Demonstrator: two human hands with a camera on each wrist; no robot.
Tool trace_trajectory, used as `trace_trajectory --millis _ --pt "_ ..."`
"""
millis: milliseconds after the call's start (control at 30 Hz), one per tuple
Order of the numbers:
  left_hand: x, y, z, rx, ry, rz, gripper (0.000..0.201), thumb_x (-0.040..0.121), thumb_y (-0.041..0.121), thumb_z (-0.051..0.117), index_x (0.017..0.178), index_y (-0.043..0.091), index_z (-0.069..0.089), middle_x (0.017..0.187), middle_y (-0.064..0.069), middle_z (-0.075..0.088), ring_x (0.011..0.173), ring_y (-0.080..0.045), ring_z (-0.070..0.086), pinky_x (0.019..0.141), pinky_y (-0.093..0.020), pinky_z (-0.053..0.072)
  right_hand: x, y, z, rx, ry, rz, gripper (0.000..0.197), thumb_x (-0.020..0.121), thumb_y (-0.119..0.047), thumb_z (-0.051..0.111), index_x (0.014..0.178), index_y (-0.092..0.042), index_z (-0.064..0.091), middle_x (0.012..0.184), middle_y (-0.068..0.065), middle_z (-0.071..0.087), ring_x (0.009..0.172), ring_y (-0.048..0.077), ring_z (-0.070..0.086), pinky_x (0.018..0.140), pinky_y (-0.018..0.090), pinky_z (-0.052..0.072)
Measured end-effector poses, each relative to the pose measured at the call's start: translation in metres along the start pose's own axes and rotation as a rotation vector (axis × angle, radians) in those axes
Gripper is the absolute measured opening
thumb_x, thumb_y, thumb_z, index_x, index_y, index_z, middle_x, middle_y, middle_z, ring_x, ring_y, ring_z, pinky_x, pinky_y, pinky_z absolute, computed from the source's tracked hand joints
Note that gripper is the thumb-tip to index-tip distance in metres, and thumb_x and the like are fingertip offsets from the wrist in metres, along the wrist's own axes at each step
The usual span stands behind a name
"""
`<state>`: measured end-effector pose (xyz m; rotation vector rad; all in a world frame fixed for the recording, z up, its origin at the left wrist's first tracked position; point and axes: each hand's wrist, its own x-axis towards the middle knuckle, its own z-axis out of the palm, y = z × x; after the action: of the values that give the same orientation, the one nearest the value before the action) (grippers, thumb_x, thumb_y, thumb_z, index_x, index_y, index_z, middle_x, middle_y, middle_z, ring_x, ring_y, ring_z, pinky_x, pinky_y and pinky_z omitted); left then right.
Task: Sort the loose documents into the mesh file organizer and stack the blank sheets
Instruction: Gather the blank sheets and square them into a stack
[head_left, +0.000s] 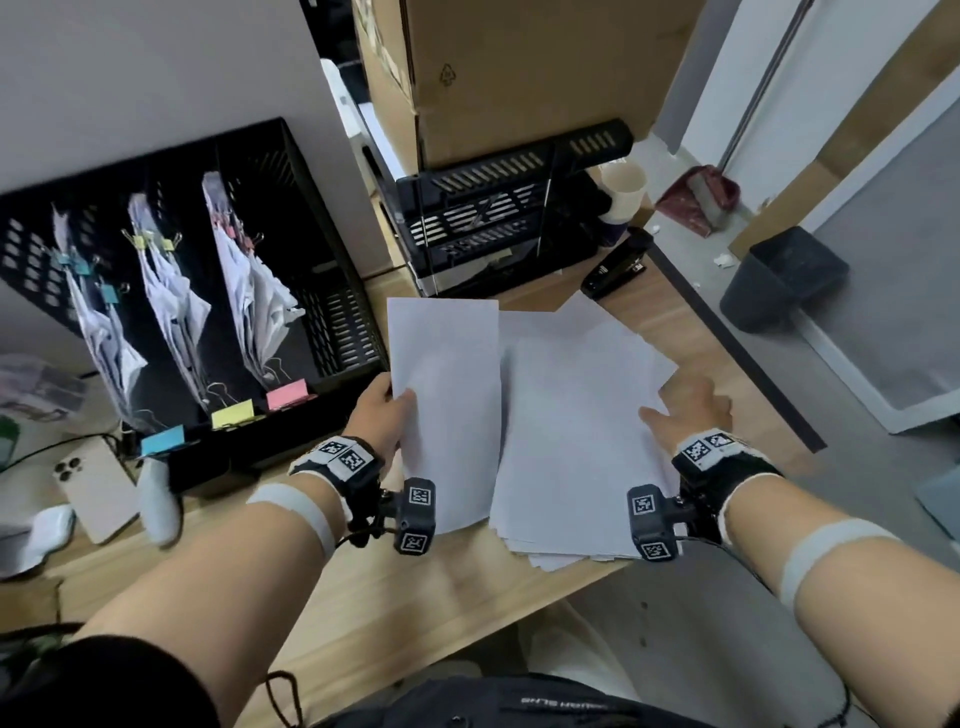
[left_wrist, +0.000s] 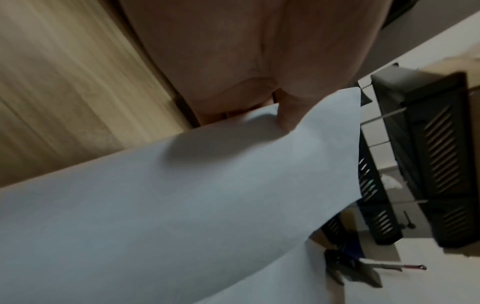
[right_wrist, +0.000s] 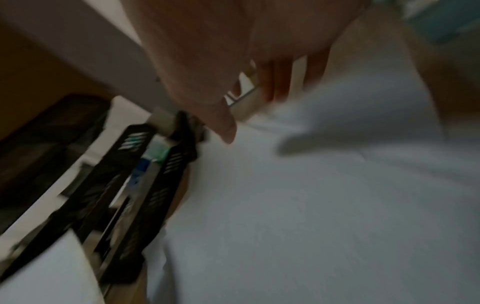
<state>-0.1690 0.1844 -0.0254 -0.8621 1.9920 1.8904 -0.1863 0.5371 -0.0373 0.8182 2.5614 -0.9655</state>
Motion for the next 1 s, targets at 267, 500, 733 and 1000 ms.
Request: trace_trajectory --millis 267,500,733,1000 --pt "-0.011 0.025 0.024 -0.291 -0.255 -0.007 0.039 0.106 0.003 0.037 0.143 0.008 0.048 0.137 -0.014 0.063 0.120 -0.033 0.064 0.091 -0.041 0.056 -0.069 -0.085 0.028 0.362 -0.672 -0.273 0.041 0.096 -0.034 0.054 0.135 -0.024 0.048 0.131 0.000 0.060 0.116 0.020 0.061 0.098 0.039 0.050" --pt "-0.026 0.023 0.054 0.207 -0.323 -0.012 0.087 0.082 0.038 0.080 0.152 0.033 0.029 0.135 0.002 0.053 0.124 -0.023 0.056 0.101 -0.051 0.053 -0.086 -0.084 0.025 0.158 -0.316 -0.567 0.048 0.098 -0.017 0.048 0.144 -0.025 0.040 0.142 -0.003 0.053 0.131 0.020 0.050 0.109 0.032 0.039" --pt "-0.041 0.029 0.065 -0.074 -0.616 -0.059 0.056 0.090 0.038 0.072 0.134 0.006 0.058 0.129 -0.026 0.064 0.119 -0.040 0.064 0.103 -0.059 0.049 -0.121 -0.088 0.021 0.090 -0.765 -0.608 0.061 0.094 -0.043 0.057 0.148 -0.026 0.036 0.146 -0.010 0.034 0.135 0.007 0.036 0.107 0.035 0.040" --pt "-0.011 -0.007 0.064 0.024 -0.459 -0.129 0.030 0.098 0.010 0.062 0.126 0.000 0.062 0.118 -0.019 0.073 0.110 -0.039 0.069 0.096 -0.051 0.055 -0.056 -0.029 0.015 0.006 -0.372 -0.133 0.074 0.086 -0.032 0.069 0.148 -0.019 0.030 0.144 0.008 0.042 0.131 0.026 0.046 0.104 0.034 0.041"
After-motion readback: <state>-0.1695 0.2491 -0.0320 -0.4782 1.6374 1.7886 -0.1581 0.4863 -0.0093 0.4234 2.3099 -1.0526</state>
